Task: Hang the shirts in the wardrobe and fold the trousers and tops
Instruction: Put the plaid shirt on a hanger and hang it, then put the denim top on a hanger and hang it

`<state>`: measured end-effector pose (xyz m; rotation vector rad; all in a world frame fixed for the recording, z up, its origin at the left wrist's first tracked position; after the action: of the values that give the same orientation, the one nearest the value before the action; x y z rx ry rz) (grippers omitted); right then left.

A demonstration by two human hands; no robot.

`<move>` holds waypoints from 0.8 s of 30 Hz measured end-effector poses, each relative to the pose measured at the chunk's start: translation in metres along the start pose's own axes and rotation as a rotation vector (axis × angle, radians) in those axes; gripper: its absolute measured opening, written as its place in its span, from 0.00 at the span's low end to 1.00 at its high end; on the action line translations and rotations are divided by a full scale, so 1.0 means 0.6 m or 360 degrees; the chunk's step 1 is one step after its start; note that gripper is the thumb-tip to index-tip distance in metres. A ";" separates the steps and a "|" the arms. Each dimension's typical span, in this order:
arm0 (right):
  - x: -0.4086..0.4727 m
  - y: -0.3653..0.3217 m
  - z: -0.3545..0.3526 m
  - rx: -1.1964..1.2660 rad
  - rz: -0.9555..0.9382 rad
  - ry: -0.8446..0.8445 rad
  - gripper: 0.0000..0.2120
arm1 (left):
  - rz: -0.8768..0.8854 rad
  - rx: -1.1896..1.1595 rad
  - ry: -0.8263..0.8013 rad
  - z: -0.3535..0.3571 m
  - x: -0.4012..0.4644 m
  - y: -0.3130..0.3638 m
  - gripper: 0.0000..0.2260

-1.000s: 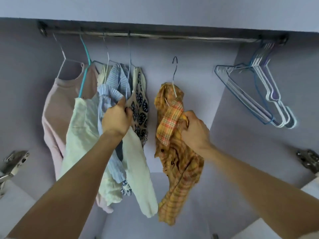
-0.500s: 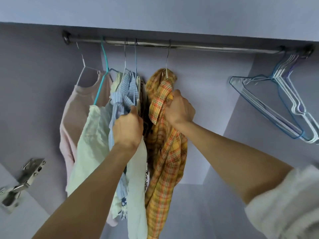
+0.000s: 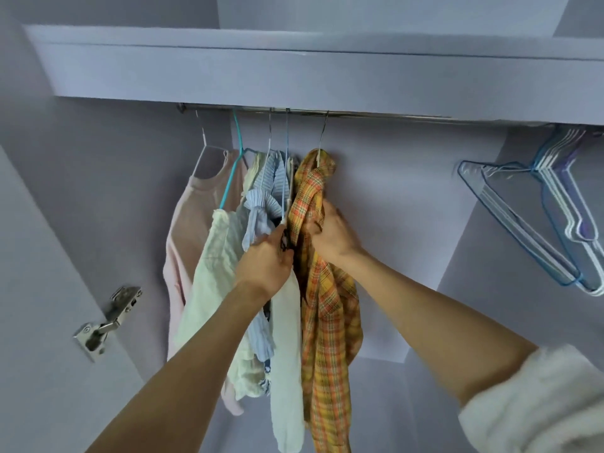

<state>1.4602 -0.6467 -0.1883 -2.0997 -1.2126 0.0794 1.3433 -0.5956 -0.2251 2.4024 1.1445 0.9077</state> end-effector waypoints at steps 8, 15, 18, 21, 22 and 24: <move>-0.220 0.001 -0.029 0.0311 -0.0584 0.0251 0.19 | -0.0220 0.0112 0.0286 -0.120 -0.218 -0.005 0.23; -0.425 -0.046 0.112 0.0648 -0.0621 -0.0891 0.11 | -0.0892 0.0308 0.0562 -0.207 -0.511 -0.053 0.16; -0.531 -0.075 0.177 0.0549 -0.0780 -0.1313 0.12 | -0.1313 0.0382 0.0665 -0.237 -0.660 -0.073 0.15; -0.664 -0.102 0.230 0.0363 -0.1072 -0.1778 0.13 | -0.1732 0.0445 0.0793 -0.267 -0.835 -0.066 0.15; -0.713 -0.114 0.239 0.0324 -0.1173 -0.1932 0.13 | -0.1873 0.0468 0.0836 -0.274 -0.895 -0.060 0.15; -0.825 -0.139 0.252 0.0274 -0.1370 -0.2212 0.13 | -0.2176 0.0528 0.0958 -0.291 -1.023 -0.027 0.14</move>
<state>1.0643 -0.9252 -0.3901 -1.0109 -2.6149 1.3149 0.9259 -1.0615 -0.3526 0.8896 2.7042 0.8892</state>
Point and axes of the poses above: each hand's wrist, its own x-axis towards the middle knuckle, its own z-axis out of the palm, y = z × x, the point moved 4 cm from there along x, towards the middle knuckle, and after that the axes turned 7 degrees about y, right-handed, at the moved point
